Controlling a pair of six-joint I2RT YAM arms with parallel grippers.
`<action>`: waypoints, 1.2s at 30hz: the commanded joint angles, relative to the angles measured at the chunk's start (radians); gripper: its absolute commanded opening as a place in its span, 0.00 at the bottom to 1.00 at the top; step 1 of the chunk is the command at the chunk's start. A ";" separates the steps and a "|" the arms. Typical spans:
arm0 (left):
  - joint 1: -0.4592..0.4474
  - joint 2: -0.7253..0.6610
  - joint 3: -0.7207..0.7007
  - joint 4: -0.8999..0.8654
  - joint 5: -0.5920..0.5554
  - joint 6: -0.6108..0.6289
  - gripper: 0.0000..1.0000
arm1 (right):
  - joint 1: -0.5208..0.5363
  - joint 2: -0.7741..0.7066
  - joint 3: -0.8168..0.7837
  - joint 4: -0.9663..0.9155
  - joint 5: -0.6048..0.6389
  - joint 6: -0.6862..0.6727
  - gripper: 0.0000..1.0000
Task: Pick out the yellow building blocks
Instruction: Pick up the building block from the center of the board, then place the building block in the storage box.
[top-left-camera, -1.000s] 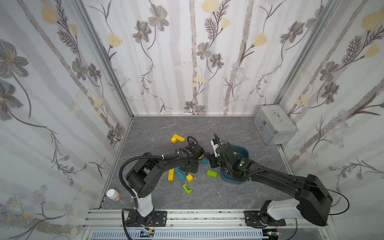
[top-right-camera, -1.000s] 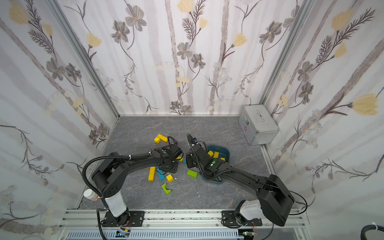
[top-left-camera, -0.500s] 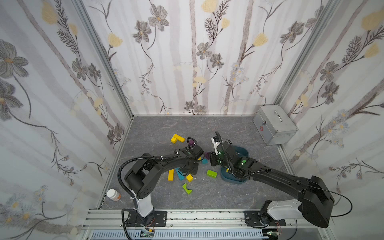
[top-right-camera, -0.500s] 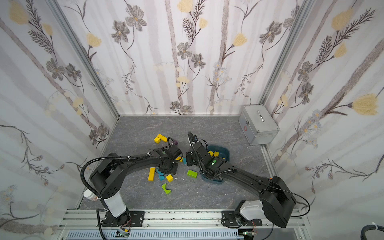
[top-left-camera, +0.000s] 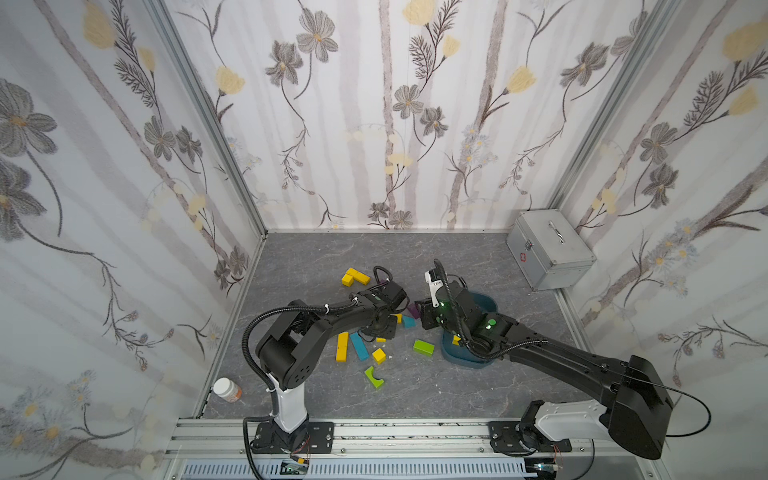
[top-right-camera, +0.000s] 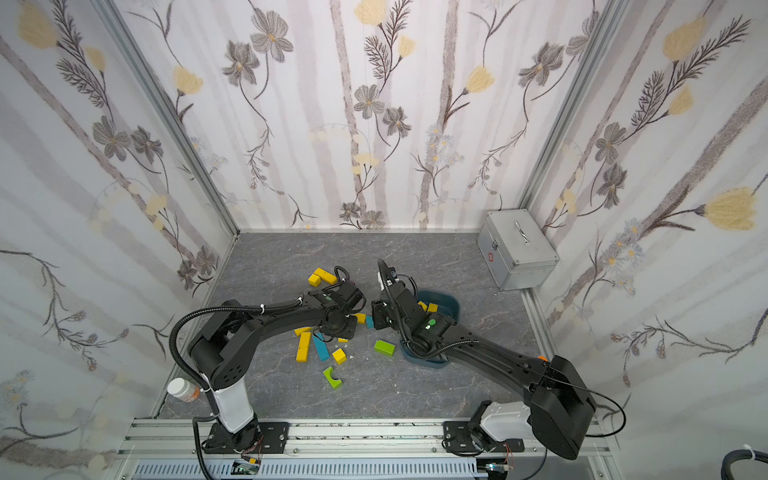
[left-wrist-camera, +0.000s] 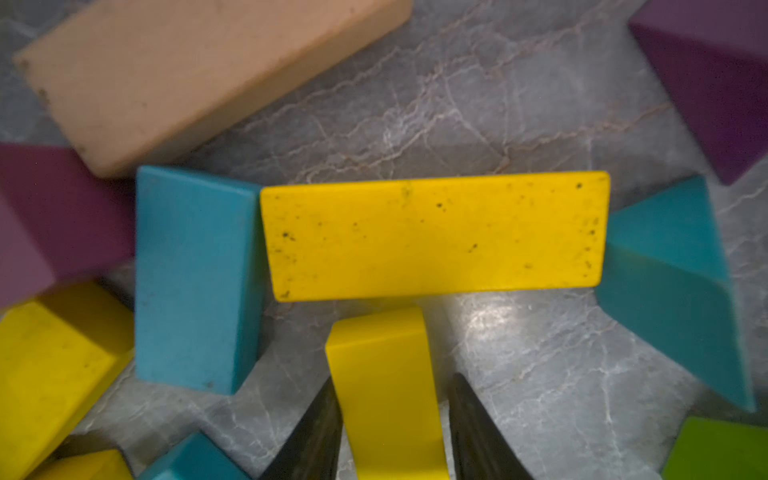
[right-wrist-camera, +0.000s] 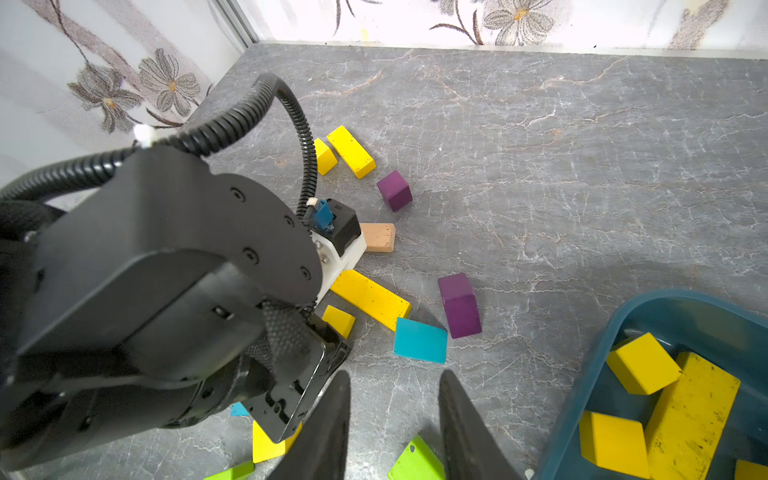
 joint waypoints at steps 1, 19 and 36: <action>0.001 0.000 -0.025 -0.008 0.031 0.003 0.38 | 0.001 -0.016 -0.009 0.016 0.032 0.001 0.38; -0.001 -0.143 0.027 -0.001 0.045 0.067 0.19 | 0.003 0.003 0.051 -0.028 0.029 0.058 0.39; -0.169 -0.107 0.209 0.017 0.091 0.039 0.11 | -0.061 -0.181 -0.074 -0.297 0.177 0.295 0.39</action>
